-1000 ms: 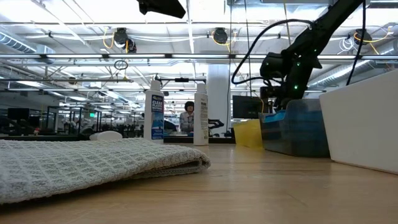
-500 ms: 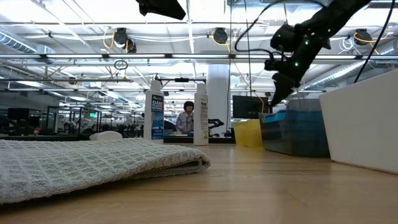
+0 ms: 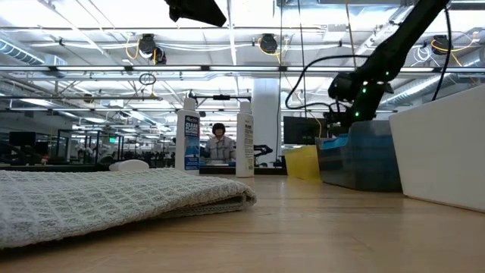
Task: Pick & Place Kitchen Items
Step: Put the orange towel into the yellow bin, then put the gray towel into the yellow bin
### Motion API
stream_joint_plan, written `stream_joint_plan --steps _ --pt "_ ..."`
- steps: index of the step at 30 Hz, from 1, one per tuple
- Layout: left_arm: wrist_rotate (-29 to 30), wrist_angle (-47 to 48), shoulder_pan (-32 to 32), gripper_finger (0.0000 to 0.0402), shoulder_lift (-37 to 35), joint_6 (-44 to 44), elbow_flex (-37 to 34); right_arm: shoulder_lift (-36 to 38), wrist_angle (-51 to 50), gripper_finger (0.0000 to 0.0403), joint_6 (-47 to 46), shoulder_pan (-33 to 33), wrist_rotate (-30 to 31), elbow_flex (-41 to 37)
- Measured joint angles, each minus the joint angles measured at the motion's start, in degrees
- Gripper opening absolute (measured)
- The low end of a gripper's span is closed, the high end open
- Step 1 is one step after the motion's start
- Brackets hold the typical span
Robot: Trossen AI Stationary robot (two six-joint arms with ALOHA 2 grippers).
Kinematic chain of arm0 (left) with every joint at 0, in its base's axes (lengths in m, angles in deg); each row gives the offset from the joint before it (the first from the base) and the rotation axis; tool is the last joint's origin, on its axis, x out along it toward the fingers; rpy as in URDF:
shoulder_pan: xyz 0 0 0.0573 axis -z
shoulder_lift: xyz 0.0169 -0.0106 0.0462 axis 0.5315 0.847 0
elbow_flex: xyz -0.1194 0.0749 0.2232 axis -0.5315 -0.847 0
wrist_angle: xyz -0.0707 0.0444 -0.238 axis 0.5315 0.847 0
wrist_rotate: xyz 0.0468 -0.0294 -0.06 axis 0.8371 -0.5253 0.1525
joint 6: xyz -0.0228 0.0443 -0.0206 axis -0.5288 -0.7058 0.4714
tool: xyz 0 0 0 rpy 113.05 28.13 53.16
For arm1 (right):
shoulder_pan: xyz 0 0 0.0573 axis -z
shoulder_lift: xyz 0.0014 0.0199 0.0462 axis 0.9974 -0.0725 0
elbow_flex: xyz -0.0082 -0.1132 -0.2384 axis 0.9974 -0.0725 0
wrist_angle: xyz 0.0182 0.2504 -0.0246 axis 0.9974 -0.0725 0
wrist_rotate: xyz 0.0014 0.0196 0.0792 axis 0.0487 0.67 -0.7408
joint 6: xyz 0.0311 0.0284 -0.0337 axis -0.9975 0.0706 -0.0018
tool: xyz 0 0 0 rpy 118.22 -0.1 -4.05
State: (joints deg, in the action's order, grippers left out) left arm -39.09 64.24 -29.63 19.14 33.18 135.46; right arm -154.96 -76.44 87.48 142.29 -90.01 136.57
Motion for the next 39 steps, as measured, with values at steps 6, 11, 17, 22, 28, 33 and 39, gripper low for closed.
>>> stream_joint_plan --steps 6,11,17,22,28,33,39 --pt "0.0 0.0 0.0 0.0072 0.0 0.1 0.0 -3.8 3.9 0.0000 5.2 -0.8 -2.7 0.1" --pt "0.0 0.0 0.0 0.0072 0.0 0.2 0.0 -2.7 3.2 0.0000 6.4 -1.4 -0.8 0.1" --pt "0.0 0.0 0.0 0.0072 0.0 0.2 0.0 4.6 3.1 0.0000 4.2 -1.4 -0.1 0.0" --pt "0.0 0.0 0.0 0.0072 0.0 0.2 0.0 8.8 3.5 0.0000 0.5 -2.2 -5.1 0.0" --pt "-0.4 0.0 0.0 0.0072 0.0 3.6 0.0 9.3 0.2 0.0000 -2.0 -5.9 -13.9 0.0" --pt "-4.6 0.2 0.0 0.0072 0.0 7.5 0.0 9.6 -0.3 0.0000 -1.8 -11.4 -13.4 0.0" --pt "-10.8 1.9 0.0 0.0072 0.0 9.0 0.0 14.5 -0.4 0.0000 -1.8 -20.5 -13.4 0.0"
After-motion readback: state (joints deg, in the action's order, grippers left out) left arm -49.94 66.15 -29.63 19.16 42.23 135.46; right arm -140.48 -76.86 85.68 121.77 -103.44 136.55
